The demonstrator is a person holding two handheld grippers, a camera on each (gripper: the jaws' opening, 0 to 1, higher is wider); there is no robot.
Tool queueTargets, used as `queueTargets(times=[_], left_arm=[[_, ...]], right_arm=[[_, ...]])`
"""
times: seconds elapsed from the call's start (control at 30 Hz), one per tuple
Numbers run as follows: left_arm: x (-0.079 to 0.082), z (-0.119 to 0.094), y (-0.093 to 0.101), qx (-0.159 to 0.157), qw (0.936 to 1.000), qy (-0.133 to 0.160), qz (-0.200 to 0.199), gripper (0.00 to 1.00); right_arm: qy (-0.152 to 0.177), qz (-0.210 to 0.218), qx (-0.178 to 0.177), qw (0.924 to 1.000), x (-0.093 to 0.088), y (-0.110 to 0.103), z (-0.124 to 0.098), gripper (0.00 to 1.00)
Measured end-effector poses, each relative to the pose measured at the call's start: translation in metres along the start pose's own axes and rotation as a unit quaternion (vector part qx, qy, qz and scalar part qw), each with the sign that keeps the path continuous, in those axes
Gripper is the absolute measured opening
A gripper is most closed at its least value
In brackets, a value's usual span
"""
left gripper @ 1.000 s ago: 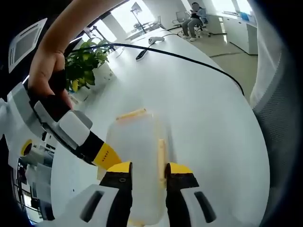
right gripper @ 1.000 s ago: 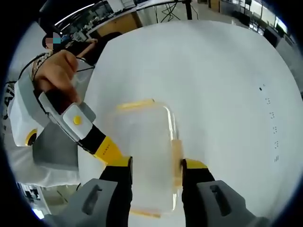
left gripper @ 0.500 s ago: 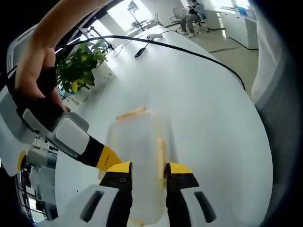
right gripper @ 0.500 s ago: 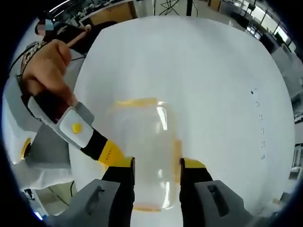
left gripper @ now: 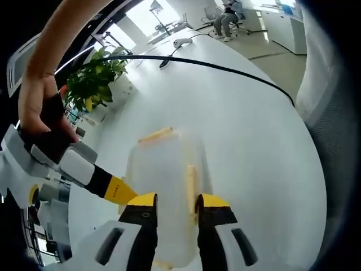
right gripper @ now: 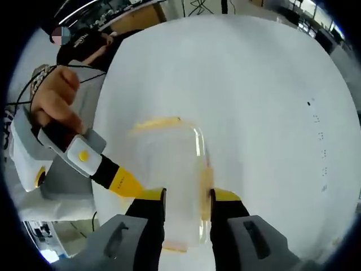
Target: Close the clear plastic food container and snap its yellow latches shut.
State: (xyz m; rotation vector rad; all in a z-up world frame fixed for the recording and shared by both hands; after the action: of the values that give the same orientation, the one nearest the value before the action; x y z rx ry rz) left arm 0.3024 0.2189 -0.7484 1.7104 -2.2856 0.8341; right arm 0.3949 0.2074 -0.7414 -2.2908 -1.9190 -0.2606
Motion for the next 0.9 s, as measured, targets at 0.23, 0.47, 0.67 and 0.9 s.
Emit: queueTargets(times=[0.23,0.47,0.67,0.9], left_arm=[[-0.0003,0.0004,-0.0005,0.001,1.0000,-0.001,-0.003,0.20],[-0.0007,0.0013,0.0003,0.002,1.0000,-0.002,0.001,0.19],[-0.0005,0.0023,0.0002,0.003,1.0000,-0.005,0.005,0.20],[0.0007,0.0023,-0.0002,0.005,1.0000,-0.006,0.002,0.20]], right_arm=[[0.000,0.018,0.035,0.9992,-0.0019,0.0012,0.0022,0.27],[-0.003,0.006,0.054,0.9985,-0.0018,-0.0032,0.0045,0.24],[0.002,0.007,0.059,0.9982,-0.0032,-0.0028,0.0044,0.22],[-0.003,0.009,0.052,0.9986,-0.0012,-0.0030,0.0019,0.26]])
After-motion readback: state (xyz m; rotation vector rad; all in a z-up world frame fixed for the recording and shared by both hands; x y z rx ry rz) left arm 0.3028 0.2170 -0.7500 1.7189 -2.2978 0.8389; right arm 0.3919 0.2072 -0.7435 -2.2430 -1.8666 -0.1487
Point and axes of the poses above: the point that each gripper's makers call its tool centre point, and the gripper's own axes: z roughly forward along the fingers, y roughly to its right, x roughly out of its top, the point moved 4 cm from there along -z, roughly backward along the fingers, and after that the axes turned 14 degrees about -x, right-handed, at the moved point
